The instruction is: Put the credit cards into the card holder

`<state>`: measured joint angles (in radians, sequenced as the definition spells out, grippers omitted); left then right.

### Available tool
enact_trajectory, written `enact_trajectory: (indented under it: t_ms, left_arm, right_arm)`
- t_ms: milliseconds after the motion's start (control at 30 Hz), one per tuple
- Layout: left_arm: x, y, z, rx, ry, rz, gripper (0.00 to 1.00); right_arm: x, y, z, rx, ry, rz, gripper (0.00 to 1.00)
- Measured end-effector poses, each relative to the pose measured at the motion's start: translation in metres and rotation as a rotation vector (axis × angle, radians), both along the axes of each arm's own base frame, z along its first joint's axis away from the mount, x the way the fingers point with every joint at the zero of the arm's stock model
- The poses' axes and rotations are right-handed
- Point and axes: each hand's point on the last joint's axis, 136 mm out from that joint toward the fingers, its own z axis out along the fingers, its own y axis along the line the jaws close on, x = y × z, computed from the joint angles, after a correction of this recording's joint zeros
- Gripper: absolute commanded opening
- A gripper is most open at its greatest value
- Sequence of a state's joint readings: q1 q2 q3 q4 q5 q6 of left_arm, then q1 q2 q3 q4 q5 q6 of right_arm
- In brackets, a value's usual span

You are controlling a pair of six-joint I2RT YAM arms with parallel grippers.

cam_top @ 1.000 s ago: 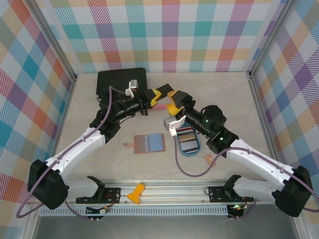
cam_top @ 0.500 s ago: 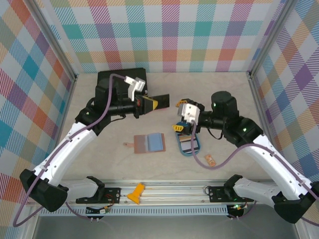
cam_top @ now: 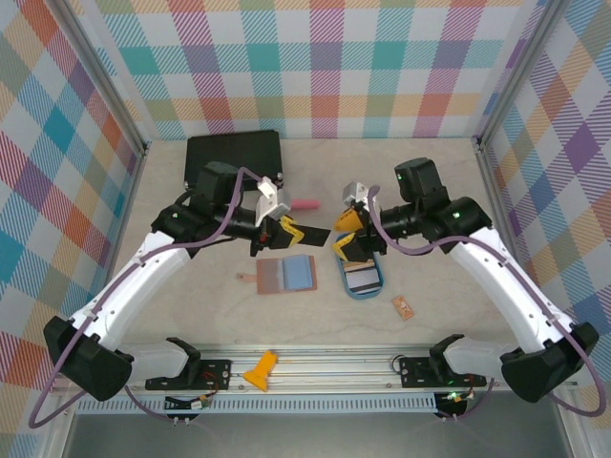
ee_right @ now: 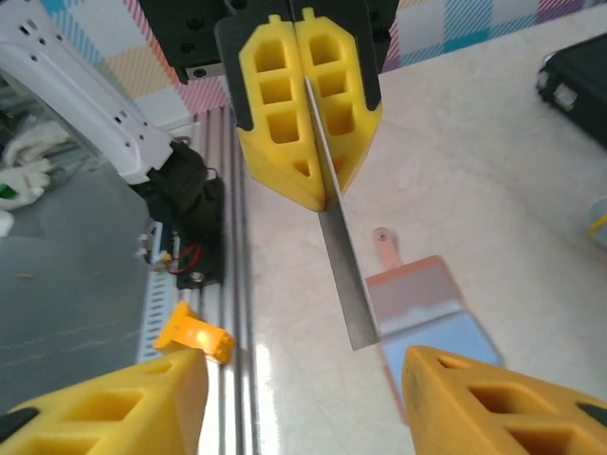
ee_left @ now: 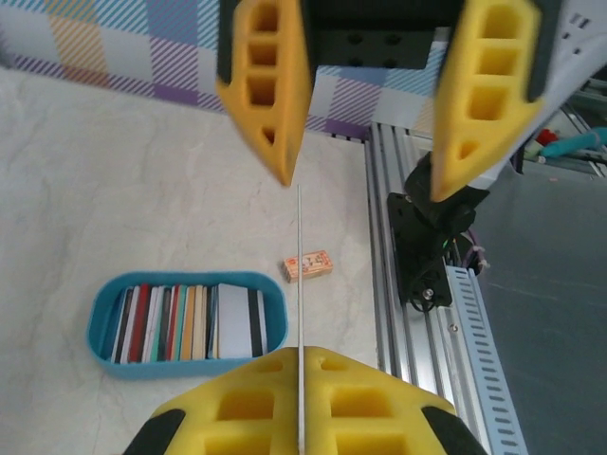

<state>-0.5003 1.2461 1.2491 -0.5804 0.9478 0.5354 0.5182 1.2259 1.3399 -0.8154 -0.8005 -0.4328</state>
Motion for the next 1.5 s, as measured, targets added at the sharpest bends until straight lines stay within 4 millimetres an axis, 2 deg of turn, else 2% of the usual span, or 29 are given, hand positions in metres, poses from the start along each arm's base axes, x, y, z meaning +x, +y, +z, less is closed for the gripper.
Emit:
enact_trajectory:
  t_ms: [333,533,633,1133,1233,1267,1300,1333,1367,1433,1467,1500]
  left_arm:
    - [-0.006,-0.005,-0.017,0.035,0.037,-0.102,0.00]
    - [-0.010,-0.007,-0.020,0.065,0.047,-0.141,0.00]
    - [-0.014,-0.008,-0.021,0.072,0.050,-0.155,0.00]
    - [-0.019,-0.012,-0.026,0.092,0.078,-0.187,0.00]
    - [-0.021,-0.012,-0.026,0.089,0.085,-0.193,0.00]
    - [-0.022,-0.012,-0.026,0.089,0.086,-0.193,0.07]
    - [-0.021,-0.012,-0.027,0.090,0.088,-0.192,0.38]
    - [-0.021,-0.012,-0.027,0.090,0.086,-0.189,0.59]
    - [-0.019,-0.012,-0.028,0.092,0.086,-0.176,0.72]
    - [-0.014,-0.011,-0.032,0.103,0.089,-0.126,0.95]
    - [-0.010,-0.008,-0.034,0.109,0.093,-0.090,1.00]
    - [-0.006,-0.004,-0.036,0.110,0.105,-0.054,1.00]
  right_arm:
    - [0.001,0.011,-0.004,0.001,0.117,0.030,0.44]
    - [0.003,0.019,-0.007,-0.033,0.155,0.045,0.43]
    - [0.000,0.021,-0.012,-0.052,0.190,0.048,0.40]
    - [-0.011,0.032,-0.023,-0.117,0.184,0.076,0.13]
    - [-0.010,0.032,-0.025,-0.127,0.172,0.075,0.03]
    - [-0.010,0.032,-0.025,-0.127,0.167,0.075,0.00]
    - [-0.010,0.033,-0.025,-0.126,0.156,0.079,0.00]
    - [-0.009,0.033,-0.026,-0.128,0.157,0.077,0.00]
    - [-0.009,0.033,-0.027,-0.126,0.154,0.078,0.00]
    - [-0.009,0.034,-0.031,-0.122,0.156,0.074,0.00]
    - [-0.009,0.033,-0.036,-0.120,0.167,0.064,0.00]
    - [-0.009,0.032,-0.041,-0.111,0.183,0.050,0.00]
